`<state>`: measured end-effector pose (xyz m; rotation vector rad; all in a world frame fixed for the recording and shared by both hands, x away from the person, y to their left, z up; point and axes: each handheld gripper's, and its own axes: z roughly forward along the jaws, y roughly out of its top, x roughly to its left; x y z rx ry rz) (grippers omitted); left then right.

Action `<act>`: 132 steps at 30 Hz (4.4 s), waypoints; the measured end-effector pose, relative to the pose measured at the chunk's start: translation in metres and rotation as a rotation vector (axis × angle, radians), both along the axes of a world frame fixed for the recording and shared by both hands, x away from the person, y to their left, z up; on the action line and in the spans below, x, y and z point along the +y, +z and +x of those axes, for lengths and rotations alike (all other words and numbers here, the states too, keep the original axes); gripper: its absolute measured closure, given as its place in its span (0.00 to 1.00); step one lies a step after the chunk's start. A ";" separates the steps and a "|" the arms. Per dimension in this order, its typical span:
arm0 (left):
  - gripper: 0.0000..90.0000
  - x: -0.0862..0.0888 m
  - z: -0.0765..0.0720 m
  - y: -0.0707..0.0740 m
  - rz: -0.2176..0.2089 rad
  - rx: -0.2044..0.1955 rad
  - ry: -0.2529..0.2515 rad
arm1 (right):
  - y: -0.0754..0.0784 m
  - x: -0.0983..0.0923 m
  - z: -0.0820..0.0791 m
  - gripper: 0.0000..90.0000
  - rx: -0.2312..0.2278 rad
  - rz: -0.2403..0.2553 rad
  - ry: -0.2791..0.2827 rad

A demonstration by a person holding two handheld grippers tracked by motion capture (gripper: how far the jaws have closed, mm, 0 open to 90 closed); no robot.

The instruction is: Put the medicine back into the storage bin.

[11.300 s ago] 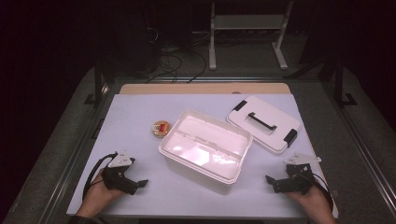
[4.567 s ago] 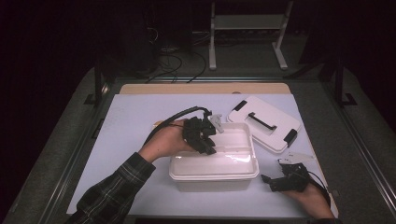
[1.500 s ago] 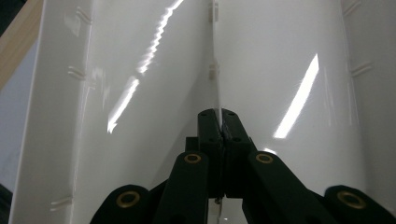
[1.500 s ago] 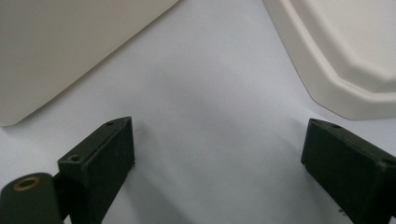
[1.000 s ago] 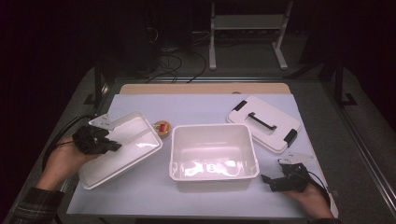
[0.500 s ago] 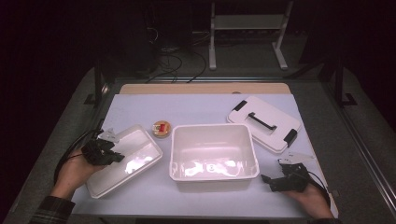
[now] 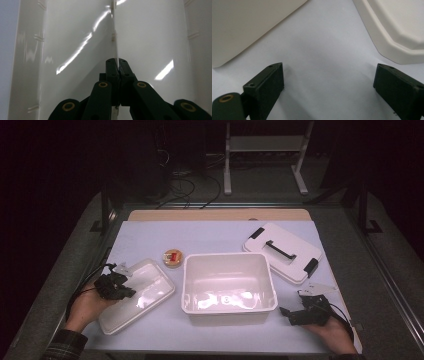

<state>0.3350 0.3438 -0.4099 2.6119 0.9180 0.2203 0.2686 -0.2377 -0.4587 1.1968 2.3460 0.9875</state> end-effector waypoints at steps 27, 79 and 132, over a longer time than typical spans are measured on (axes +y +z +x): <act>0.32 -0.041 0.041 0.061 -0.028 -0.046 0.017 | 0.000 0.000 0.000 0.10 0.000 0.000 0.000; 0.09 -0.122 0.144 0.001 0.031 0.007 0.001 | 0.000 0.000 0.000 0.10 0.001 0.002 0.002; 0.22 -0.119 0.129 0.071 0.014 0.049 -0.073 | 0.000 0.000 0.000 0.10 0.001 0.003 0.002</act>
